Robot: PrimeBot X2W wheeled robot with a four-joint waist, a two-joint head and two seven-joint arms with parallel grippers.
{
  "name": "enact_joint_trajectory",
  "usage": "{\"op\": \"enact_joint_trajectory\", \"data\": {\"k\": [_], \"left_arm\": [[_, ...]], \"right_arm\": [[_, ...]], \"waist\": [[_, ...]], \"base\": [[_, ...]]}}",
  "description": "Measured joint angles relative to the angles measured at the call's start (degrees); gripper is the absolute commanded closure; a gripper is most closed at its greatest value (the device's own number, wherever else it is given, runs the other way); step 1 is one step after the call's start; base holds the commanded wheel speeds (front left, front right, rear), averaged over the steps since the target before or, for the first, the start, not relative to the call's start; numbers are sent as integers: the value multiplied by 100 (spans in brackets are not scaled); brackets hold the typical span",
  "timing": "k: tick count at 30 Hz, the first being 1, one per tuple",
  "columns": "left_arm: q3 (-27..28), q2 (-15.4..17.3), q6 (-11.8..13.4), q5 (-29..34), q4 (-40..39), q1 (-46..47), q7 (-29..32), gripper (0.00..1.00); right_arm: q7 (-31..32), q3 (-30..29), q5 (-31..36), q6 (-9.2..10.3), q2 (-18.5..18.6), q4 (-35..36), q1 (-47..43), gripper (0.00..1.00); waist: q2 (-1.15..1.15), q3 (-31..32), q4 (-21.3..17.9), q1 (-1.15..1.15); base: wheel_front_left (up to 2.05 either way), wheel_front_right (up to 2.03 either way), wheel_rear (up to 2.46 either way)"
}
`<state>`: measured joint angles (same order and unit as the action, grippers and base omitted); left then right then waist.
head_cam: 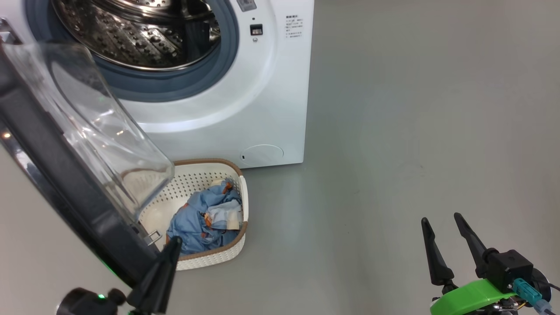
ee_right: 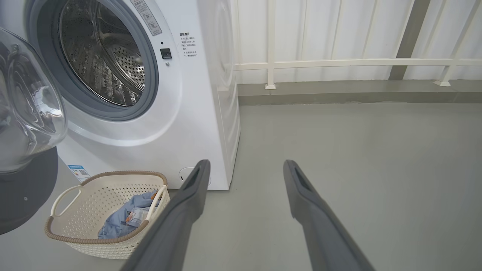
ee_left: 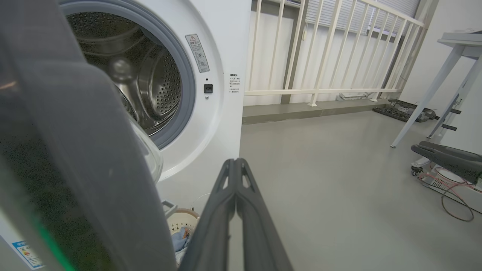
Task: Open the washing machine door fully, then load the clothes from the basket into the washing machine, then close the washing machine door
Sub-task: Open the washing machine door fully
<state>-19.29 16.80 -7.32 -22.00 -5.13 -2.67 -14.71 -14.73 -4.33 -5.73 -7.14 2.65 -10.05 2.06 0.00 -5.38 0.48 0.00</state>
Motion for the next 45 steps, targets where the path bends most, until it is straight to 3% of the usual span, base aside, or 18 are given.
{"op": "enact_joint_trajectory", "data": {"k": [13, 25, 45], "left_arm": [[213, -71, -7, -156, 341, 314, 0, 100], [416, -279, -59, -166, 457, 277, -1, 100], [2236, -703, -85, -23, 1220, 60, -16, 100]], "right_arm": [[0, -5, -108, 0, 0, 63, 14, 0], [0, -8, -109, 0, 1, 49, 61, 0], [0, -3, -110, 0, 3, -147, 185, 0]], "waist": [[0, -242, -24, 0], [0, -251, 278, 0], [0, -105, 996, 0]], "base": [[0, 0, 0], [0, 0, 0], [0, 0, 0]]}}
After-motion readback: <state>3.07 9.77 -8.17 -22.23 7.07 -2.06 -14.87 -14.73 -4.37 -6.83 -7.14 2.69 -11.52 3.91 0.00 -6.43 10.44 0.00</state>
